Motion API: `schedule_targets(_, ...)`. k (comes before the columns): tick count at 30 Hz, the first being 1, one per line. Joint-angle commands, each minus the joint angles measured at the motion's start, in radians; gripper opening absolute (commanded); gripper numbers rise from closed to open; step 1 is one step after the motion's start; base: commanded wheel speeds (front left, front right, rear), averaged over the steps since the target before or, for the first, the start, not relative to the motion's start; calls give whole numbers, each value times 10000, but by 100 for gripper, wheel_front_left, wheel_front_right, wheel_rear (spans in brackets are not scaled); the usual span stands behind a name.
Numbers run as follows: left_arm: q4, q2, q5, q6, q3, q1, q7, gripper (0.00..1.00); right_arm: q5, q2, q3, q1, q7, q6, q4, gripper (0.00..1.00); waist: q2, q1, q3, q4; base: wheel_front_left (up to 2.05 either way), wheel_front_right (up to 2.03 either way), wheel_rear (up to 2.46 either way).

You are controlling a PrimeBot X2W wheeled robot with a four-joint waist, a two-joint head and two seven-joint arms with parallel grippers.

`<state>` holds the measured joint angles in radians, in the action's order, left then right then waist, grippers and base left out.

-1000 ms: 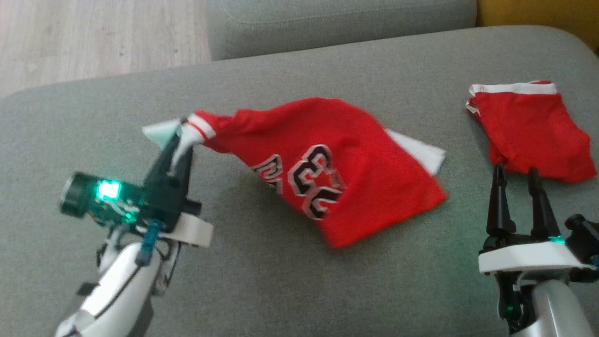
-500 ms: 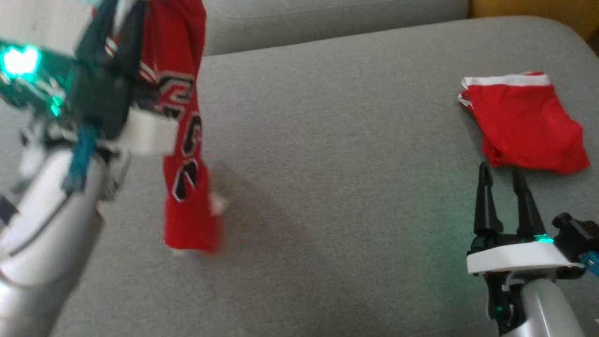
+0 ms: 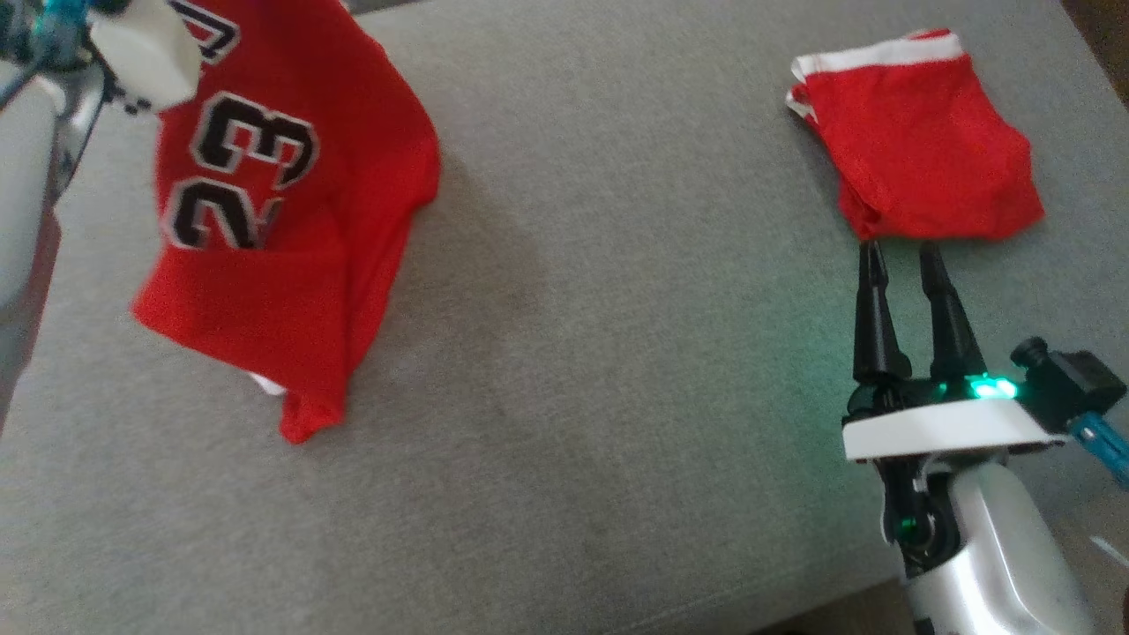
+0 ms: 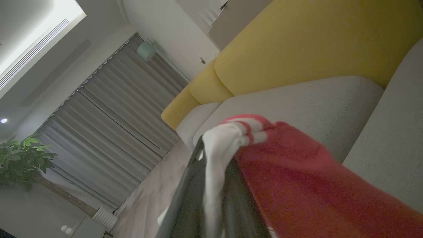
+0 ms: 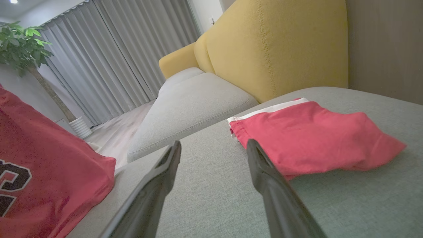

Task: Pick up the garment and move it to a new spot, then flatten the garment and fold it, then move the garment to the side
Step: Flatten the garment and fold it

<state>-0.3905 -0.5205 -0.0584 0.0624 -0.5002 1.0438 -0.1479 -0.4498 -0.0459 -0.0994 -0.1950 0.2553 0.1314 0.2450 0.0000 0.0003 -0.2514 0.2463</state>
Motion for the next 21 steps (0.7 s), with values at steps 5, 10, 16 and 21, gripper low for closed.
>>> schedule_targets(5,-1752,-20,-337,-232,199,1650,693,100,-134,-43,-380,-516,65,-7,-445,100,0,-3,-653,506,0,0,0)
schedule_targets(10,-2835,196,-223,-540,238,1870,1689,100,-20,-43,-289,-427,65,-7,-435,100,0,-3,-585,298,0,0,0)
schedule_targets(16,-3046,408,173,-655,300,1338,2667,100,287,-43,-68,-287,65,-7,-398,100,0,-3,-253,-226,0,0,0)
schedule_targets(21,-2614,600,566,-642,216,240,3146,100,624,-43,171,-124,65,-7,-361,100,0,-3,203,-931,0,0,0)
